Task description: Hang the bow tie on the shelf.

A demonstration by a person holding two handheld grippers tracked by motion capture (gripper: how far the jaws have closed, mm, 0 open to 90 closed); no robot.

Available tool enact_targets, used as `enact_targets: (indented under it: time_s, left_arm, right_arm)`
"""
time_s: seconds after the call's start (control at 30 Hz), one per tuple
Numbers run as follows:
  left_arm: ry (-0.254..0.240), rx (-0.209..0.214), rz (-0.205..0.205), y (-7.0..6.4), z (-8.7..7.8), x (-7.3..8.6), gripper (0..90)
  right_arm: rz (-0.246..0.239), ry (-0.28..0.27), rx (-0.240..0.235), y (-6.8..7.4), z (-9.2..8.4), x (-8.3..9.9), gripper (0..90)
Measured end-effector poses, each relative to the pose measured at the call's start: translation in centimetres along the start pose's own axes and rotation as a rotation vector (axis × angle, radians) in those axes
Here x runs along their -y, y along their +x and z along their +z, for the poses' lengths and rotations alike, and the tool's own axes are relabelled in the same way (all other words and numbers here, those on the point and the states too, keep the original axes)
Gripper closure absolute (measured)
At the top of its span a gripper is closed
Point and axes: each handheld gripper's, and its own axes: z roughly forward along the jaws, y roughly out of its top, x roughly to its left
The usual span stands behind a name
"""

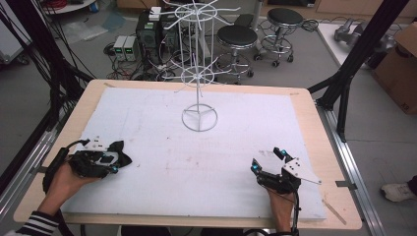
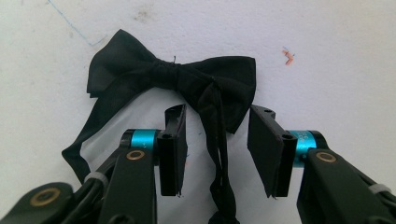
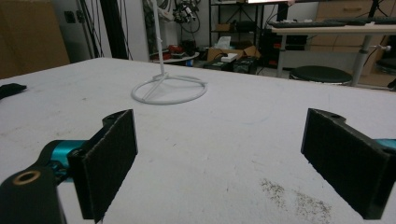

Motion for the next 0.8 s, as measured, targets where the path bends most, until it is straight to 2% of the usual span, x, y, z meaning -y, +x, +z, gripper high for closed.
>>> enact_targets:
  time_s: [0.33, 0.5, 0.67, 0.8]
  left_arm:
    - [0.022, 0.007, -0.022, 0.15, 0.36, 0.24, 72.1]
    - [0.03, 0.007, -0.04, 0.17, 0.51, 0.28, 85.2]
    - [0.026, 0.003, -0.045, 0.22, 0.31, 0.27, 87.0]
    - [0.003, 0.008, -0.059, 0.23, 0.08, 0.18, 87.4]
  right_arm:
    - [-0.002, -0.001, 0.003, 0.02, 0.02, 0.01, 9.7]
    - [-0.001, -0.001, 0.001, 0.01, 0.01, 0.0, 9.7]
    - [-0.002, -0.002, 0.003, 0.02, 0.02, 0.01, 9.7]
    - [-0.008, -0.004, 0.001, 0.0, 0.03, 0.01, 9.7]
